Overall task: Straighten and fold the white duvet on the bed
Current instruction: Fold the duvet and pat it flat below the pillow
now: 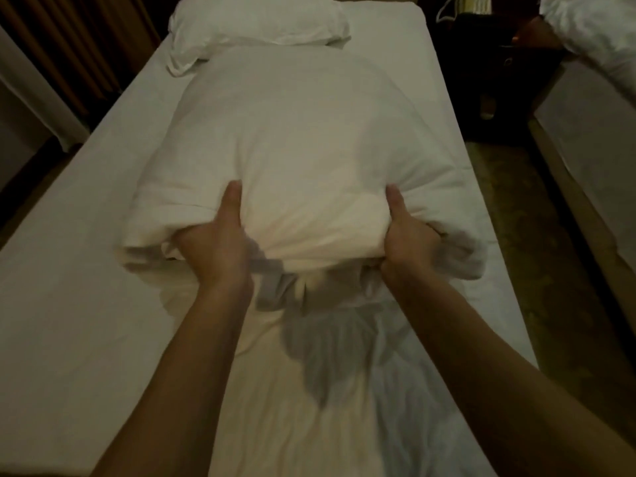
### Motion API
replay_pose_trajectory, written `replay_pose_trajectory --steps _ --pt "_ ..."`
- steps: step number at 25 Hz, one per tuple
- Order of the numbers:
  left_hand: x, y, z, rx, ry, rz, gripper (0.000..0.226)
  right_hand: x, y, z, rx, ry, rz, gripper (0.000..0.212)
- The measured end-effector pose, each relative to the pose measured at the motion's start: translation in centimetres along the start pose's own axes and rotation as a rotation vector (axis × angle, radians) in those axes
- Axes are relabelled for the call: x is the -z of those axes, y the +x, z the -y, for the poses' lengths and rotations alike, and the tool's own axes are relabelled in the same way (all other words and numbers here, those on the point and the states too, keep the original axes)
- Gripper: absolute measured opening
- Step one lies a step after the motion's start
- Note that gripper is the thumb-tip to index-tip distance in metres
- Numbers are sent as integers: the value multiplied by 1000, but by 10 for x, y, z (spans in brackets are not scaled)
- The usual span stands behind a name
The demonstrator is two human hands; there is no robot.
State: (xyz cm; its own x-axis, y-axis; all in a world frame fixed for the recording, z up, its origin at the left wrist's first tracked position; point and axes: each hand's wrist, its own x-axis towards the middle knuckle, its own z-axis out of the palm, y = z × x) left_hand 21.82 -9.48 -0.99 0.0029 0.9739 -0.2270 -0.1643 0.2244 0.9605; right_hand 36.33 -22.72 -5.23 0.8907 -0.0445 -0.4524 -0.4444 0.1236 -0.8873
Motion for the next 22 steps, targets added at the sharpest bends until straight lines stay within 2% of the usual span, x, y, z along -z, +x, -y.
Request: replay_pose_trajectory --steps 1,3,5,7,8,9,11,12,13,14,16,17,18,20,22 --pt "13 -1 12 -156 135 -16 62 5 -6 -5 140 -70 18 79" --pt "38 -11 40 -271 322 15 57 26 -14 -28 219 -234 98 57" --pt "57 -27 65 -306 402 15 42 43 -15 -56 190 -351 158 45" --pt "69 -30 83 -247 390 -18 31 62 -9 -73 212 -389 181 35" --pt "77 -23 87 -197 357 -31 37 75 -5 -72 220 -382 169 33" --pt "85 -16 85 -132 295 -39 50 90 -1 -66 228 -366 147 39" --pt "104 0 69 -58 155 -90 76 122 10 -46 278 -374 54 71" --pt "112 2 59 -159 271 -170 86 133 14 -33 382 -451 -9 86" --pt "114 1 46 -347 499 -219 91 135 17 -21 575 -561 -22 94" --pt "109 -3 33 -598 723 -192 86 130 19 -14 830 -673 41 95" --pt "82 -15 28 -1060 1101 114 64 102 18 -15 1178 -882 263 87" --pt "66 -18 34 -1150 1241 230 58 90 21 -25 1255 -967 334 83" --pt "55 -15 44 -1161 1348 261 57 81 25 -34 1275 -1021 373 81" --pt "41 -5 58 -1073 1474 195 57 68 35 -48 1276 -1076 361 74" --pt "35 9 61 -1063 1525 241 57 48 52 -48 1312 -1012 389 62"
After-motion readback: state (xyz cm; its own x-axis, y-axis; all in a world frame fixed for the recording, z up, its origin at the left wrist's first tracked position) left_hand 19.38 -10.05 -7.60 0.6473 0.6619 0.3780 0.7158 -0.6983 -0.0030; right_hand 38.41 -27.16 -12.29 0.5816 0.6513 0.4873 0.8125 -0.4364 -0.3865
